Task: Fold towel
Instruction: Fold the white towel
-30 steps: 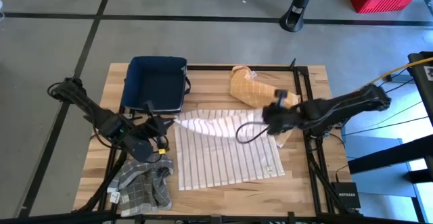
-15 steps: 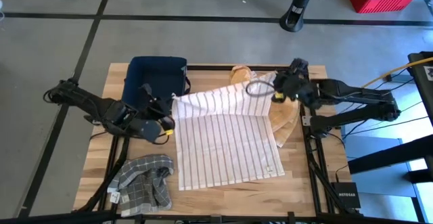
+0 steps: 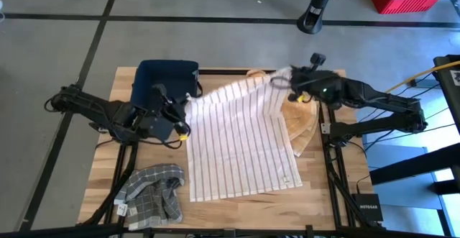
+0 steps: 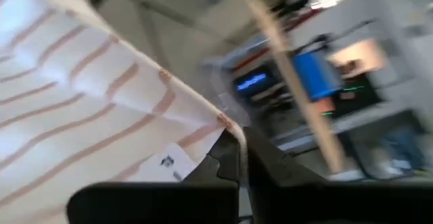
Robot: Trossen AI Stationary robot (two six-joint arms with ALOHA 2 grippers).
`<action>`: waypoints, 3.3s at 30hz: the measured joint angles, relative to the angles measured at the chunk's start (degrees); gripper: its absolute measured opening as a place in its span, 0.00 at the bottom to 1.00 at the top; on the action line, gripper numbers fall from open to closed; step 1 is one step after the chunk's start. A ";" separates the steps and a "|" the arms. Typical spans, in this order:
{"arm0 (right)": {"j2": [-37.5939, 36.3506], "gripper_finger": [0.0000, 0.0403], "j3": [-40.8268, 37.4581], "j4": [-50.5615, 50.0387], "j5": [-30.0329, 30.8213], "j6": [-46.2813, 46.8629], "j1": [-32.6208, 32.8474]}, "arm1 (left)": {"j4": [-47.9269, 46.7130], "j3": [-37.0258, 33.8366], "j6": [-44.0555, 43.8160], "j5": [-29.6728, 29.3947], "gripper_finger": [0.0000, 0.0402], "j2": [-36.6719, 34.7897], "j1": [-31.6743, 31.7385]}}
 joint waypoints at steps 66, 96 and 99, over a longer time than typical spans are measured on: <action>-5.73 0.02 1.81 -31.12 6.67 45.41 32.10 | -8.99 -2.73 -36.66 22.51 0.01 2.27 -24.20; -5.41 0.02 -6.82 -29.86 -32.93 59.61 32.10 | -8.98 -2.73 -40.54 30.76 0.01 3.34 -24.61; -5.43 0.02 -6.82 -29.51 -24.91 58.50 32.08 | -15.76 -2.73 -42.23 25.70 0.01 3.51 -23.78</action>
